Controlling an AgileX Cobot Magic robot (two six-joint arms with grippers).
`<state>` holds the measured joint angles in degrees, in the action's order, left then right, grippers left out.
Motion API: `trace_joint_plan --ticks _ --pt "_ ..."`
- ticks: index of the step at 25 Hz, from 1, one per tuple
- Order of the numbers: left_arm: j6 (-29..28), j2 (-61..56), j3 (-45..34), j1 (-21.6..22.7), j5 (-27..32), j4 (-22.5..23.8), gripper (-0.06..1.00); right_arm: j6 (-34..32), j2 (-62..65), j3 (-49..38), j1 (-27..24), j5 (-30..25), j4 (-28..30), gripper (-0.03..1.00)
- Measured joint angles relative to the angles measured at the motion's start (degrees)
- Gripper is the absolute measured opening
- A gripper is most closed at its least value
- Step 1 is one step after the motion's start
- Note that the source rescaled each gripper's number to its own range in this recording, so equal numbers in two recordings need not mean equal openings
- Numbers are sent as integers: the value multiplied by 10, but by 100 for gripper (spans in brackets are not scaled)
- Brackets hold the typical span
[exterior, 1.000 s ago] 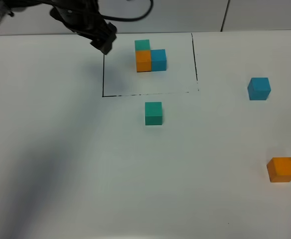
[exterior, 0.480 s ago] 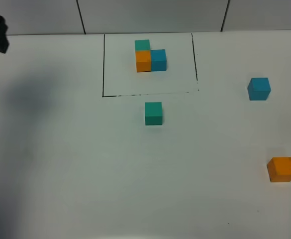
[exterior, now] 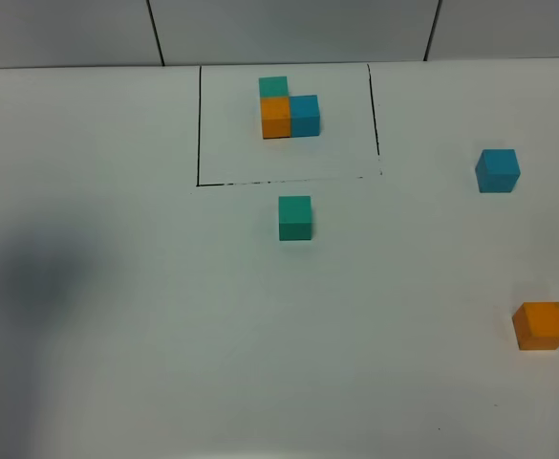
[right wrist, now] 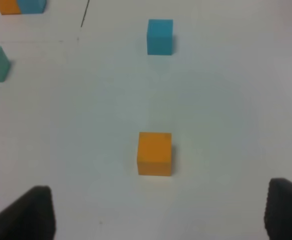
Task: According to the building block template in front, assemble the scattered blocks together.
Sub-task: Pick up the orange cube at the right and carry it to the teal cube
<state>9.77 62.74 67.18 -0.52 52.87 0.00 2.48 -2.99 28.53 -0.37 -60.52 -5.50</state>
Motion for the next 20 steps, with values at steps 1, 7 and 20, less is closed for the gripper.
trace_joint_plan --ticks 1,7,20 --pt "-5 -15 -6 -1 5 0 82 0 0 0 0 0 0 74" --pt "-26 -96 -48 -1 26 0 82 0 0 0 0 0 0 74" --pt "-29 -218 -156 -35 26 0 77 -1 0 0 0 0 0 74"
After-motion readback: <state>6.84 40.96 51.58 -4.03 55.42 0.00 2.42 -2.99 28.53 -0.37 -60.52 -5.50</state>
